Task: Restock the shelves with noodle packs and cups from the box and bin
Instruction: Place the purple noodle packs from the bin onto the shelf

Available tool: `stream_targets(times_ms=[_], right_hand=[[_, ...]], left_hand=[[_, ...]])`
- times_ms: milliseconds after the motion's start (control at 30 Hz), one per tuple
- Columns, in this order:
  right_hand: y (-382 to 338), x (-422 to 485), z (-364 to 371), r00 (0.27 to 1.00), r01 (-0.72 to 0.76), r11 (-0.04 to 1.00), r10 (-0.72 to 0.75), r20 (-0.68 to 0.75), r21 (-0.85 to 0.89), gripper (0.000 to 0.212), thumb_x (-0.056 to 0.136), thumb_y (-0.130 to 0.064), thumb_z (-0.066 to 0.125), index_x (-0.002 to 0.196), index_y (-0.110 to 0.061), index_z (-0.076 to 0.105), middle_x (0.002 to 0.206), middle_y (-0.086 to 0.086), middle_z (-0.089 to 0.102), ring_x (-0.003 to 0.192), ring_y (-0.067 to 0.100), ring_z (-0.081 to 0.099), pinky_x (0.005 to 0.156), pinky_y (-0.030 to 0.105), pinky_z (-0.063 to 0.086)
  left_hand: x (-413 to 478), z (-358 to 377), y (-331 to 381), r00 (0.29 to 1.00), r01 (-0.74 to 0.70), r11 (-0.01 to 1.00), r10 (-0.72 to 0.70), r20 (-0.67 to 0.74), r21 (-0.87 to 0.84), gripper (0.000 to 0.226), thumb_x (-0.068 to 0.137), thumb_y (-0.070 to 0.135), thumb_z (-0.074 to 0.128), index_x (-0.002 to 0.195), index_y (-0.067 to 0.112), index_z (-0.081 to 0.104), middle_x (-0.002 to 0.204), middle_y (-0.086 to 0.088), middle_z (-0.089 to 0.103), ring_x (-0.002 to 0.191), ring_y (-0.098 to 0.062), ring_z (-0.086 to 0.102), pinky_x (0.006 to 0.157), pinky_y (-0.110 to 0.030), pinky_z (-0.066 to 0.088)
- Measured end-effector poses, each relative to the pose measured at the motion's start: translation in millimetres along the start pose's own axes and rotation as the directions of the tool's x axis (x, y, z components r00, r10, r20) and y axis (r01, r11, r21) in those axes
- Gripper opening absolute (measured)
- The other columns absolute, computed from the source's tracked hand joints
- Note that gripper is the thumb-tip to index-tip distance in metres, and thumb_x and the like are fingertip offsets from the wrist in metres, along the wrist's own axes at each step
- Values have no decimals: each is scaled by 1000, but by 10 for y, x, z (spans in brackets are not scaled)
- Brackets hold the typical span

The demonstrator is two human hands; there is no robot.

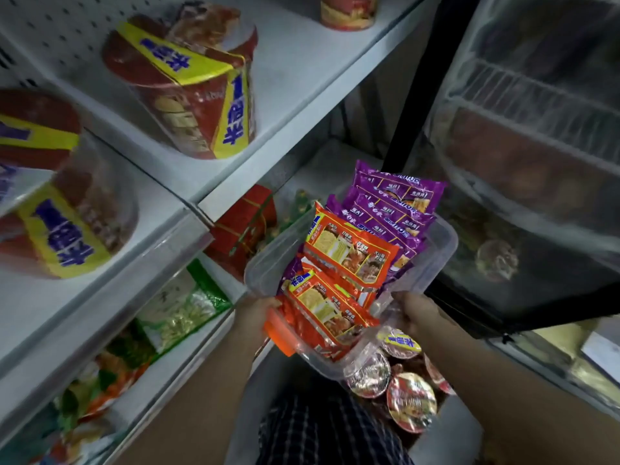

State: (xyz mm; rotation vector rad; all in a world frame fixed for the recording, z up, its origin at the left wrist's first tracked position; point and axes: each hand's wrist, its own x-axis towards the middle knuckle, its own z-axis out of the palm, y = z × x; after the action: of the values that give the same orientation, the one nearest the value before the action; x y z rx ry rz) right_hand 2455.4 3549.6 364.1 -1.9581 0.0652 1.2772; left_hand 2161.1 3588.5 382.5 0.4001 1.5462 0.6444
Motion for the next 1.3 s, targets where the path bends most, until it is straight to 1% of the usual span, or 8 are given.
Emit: stream_targets(times_ms=[133, 267, 467, 667, 867, 967, 1100, 1300], right_hand=[[-150, 216, 163, 1000, 13, 998, -13, 3, -56, 34, 83, -5, 70, 113, 7, 58, 89, 19, 67, 80, 35, 69, 79, 55, 58], [-310, 115, 395, 996, 71, 996, -67, 61, -56, 22, 83, 1, 69, 101, 4, 57, 78, 15, 62, 63, 27, 62, 54, 40, 58], [-327, 3, 358, 996, -90, 968, 93, 0, -236, 28, 87, -9, 63, 109, 5, 53, 88, 21, 62, 86, 39, 68, 80, 55, 57], [-391, -149, -114, 987, -162, 964, 154, -53, -209, 19, 89, -6, 62, 105, 0, 55, 79, 14, 54, 70, 28, 56, 63, 37, 47], [-317, -395, -142, 989, -144, 960, 150, 4, -242, 12, 90, -8, 63, 99, -3, 59, 82, 12, 55, 71, 23, 55, 62, 32, 43], [-319, -443, -45, 994, -94, 950, 105, 22, -297, 25, 89, -11, 64, 111, 0, 60, 88, 14, 59, 79, 28, 57, 62, 31, 43], [-342, -583, 55, 1000, -19, 902, 22, 3, -431, 40, 89, -18, 65, 122, 2, 53, 89, 12, 59, 74, 26, 57, 61, 30, 41], [-595, -846, 73, 971, 104, 806, -208, -114, -582, 58, 92, -25, 61, 144, -10, 42, 145, 20, 32, 127, 40, 43, 95, 36, 39]], left_hand=[[360, 136, -21, 994, 16, 1000, -15, -106, 8, 20, 79, -7, 62, 92, 8, 60, 79, -16, 61, 66, -25, 59, 70, -38, 52], [553, -72, 99, 1000, 22, 998, -22, -10, 65, 20, 75, 12, 70, 93, 9, 62, 74, -14, 56, 54, -19, 54, 48, -23, 45], [302, -111, 51, 989, 129, 987, -135, 67, 94, 22, 89, 2, 61, 100, 19, 54, 80, -7, 60, 67, -21, 60, 43, -25, 48], [266, -25, -45, 964, 255, 941, -265, 17, 222, 34, 84, 17, 72, 116, 14, 61, 114, -12, 66, 107, -28, 60, 89, -43, 49], [125, 12, 52, 970, 241, 913, -232, -67, 328, 69, 82, 20, 73, 144, 11, 43, 130, -16, 57, 119, -31, 54, 82, -37, 45], [66, -46, 133, 982, 190, 892, -180, -63, 410, 87, 68, 30, 76, 144, 9, 41, 108, -18, 61, 97, -31, 60, 69, -30, 43], [15, -147, 201, 989, 146, 847, -140, -51, 511, 68, 85, 30, 72, 145, 15, 45, 139, -12, 53, 117, -31, 55, 93, -42, 48], [-246, -102, 304, 984, 65, 822, 41, -173, 566, 60, 91, 23, 66, 144, 6, 44, 142, -18, 51, 121, -32, 53, 100, -40, 44]])
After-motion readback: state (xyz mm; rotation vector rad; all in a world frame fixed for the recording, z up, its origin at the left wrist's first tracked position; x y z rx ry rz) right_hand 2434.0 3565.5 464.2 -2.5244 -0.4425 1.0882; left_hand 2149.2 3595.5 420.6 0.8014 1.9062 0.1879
